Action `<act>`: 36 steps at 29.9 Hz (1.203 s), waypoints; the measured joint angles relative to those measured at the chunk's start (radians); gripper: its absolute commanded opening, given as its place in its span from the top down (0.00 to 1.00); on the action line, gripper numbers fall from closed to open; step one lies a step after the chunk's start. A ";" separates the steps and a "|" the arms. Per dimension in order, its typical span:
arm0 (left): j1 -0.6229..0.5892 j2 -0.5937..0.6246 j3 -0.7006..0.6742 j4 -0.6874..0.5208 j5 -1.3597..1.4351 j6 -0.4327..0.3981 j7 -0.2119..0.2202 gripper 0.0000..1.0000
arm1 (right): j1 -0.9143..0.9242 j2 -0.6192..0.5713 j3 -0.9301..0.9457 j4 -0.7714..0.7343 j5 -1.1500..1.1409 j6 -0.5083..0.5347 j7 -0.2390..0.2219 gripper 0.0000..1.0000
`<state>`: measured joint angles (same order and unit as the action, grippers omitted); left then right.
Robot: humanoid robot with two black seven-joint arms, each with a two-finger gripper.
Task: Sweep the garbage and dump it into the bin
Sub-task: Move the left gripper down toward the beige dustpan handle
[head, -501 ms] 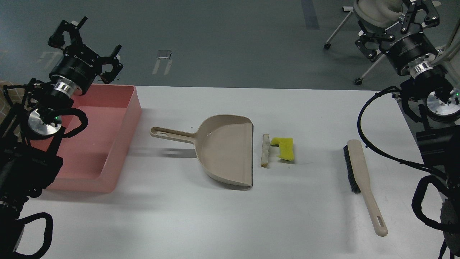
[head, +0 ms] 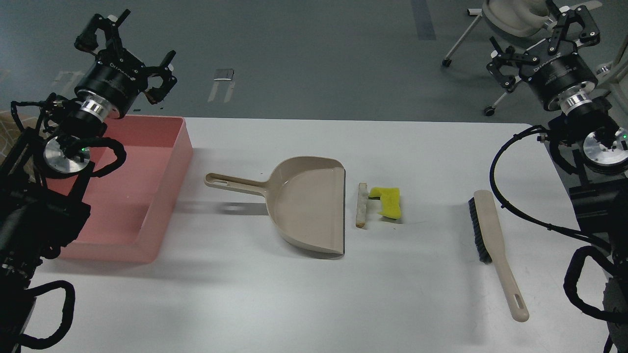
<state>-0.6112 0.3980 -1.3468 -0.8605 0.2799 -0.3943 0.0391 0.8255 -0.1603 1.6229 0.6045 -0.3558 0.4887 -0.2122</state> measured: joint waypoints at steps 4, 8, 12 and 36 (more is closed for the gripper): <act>-0.031 0.004 0.039 0.002 0.042 0.007 -0.007 0.02 | 0.006 -0.026 -0.002 -0.014 -0.001 0.000 -0.001 0.00; -0.054 0.002 0.047 0.005 0.140 0.008 -0.010 0.02 | 0.011 -0.034 -0.014 -0.021 -0.002 0.000 -0.002 0.00; -0.067 -0.009 0.047 0.008 0.168 0.009 -0.017 0.02 | 0.013 -0.036 -0.020 -0.023 -0.003 0.000 -0.002 0.00; -0.075 -0.065 0.051 0.014 0.174 0.103 -0.087 0.02 | -0.003 -0.050 -0.020 0.020 -0.002 0.000 -0.001 0.00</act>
<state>-0.6865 0.3331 -1.2960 -0.8460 0.4534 -0.2910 -0.0484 0.8227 -0.2108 1.6029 0.6243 -0.3575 0.4887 -0.2132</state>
